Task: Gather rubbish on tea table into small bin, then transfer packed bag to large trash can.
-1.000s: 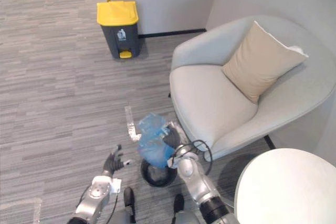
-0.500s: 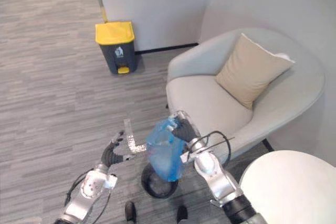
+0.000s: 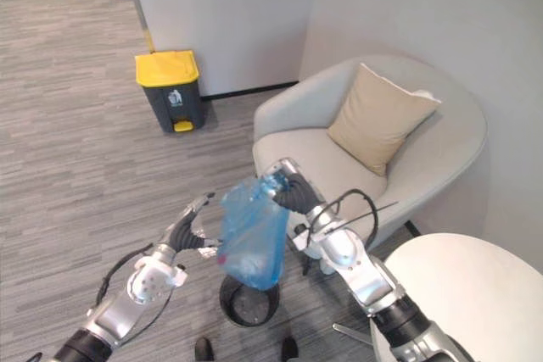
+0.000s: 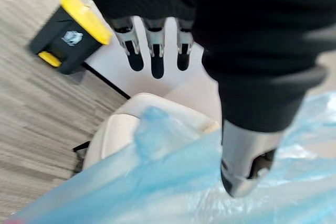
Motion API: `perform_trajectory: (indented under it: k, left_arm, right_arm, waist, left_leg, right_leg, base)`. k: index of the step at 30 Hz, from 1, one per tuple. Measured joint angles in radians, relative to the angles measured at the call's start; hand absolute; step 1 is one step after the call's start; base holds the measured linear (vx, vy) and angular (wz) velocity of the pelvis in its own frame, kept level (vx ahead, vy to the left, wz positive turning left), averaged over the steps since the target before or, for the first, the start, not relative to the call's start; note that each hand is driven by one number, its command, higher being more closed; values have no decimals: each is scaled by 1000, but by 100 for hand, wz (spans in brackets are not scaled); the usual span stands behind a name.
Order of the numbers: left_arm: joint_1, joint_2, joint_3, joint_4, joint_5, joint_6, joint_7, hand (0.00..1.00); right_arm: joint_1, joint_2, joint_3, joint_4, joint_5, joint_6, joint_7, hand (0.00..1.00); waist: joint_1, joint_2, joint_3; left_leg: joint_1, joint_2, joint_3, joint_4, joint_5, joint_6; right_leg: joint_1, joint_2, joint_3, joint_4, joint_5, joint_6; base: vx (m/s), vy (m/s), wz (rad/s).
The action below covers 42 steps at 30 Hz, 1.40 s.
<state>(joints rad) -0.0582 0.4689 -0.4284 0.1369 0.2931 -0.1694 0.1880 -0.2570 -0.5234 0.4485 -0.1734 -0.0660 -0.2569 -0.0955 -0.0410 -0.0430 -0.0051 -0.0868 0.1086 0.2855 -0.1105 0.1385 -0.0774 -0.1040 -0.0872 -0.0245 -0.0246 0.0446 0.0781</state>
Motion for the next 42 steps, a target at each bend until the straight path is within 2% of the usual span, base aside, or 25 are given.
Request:
perform_trajectory:
  k: [13, 18, 24, 30, 42]
  left_arm:
    - [-73, -26, -109, -3, 62, -1, -3, 0]
    - [-89, -32, -152, 4, 81, -2, -42, 0]
    - [-118, -46, -193, 56, 80, -15, -84, 0]
    - [-144, -89, -220, 117, 84, -19, -85, 0]
    - [-188, -109, -241, 231, 159, -21, -101, 0]
  right_arm:
    - [-94, 14, 100, -15, 71, -2, 20, 100]
    - [-109, 28, 114, -15, 102, -2, 38, 100]
    - [-172, 76, 144, -16, 149, -1, 42, 100]
    - [-196, 133, 193, -15, 155, 3, 57, 100]
    - [-269, 169, 228, 43, 156, 44, 87, 100]
  waist:
    - [-12, -6, -8]
    - [-13, -13, -13]
    - [-17, -24, -22]
    - [-16, -26, -24]
    - [-14, -27, -25]
  left_leg:
    - [5, 1, 6, 0, 2, -1]
    - [6, 1, 6, 0, 3, -2]
    - [8, 3, 9, 0, 4, -4]
    - [9, 4, 8, 0, 4, -5]
    - [17, 7, 20, 0, 5, -6]
  right_leg:
    - [0, 2, 6, 3, 2, 0]
    - [0, 3, 6, 3, 2, -1]
    - [1, 5, 9, 3, 4, -3]
    - [0, 6, 9, 4, 4, -4]
    - [-1, 10, 23, 10, 5, -5]
  base:
    - [4, -1, -1]
    - [0, 0, 0]
    - [2, -2, -1]
    - [0, 0, 0]
    - [0, 0, -2]
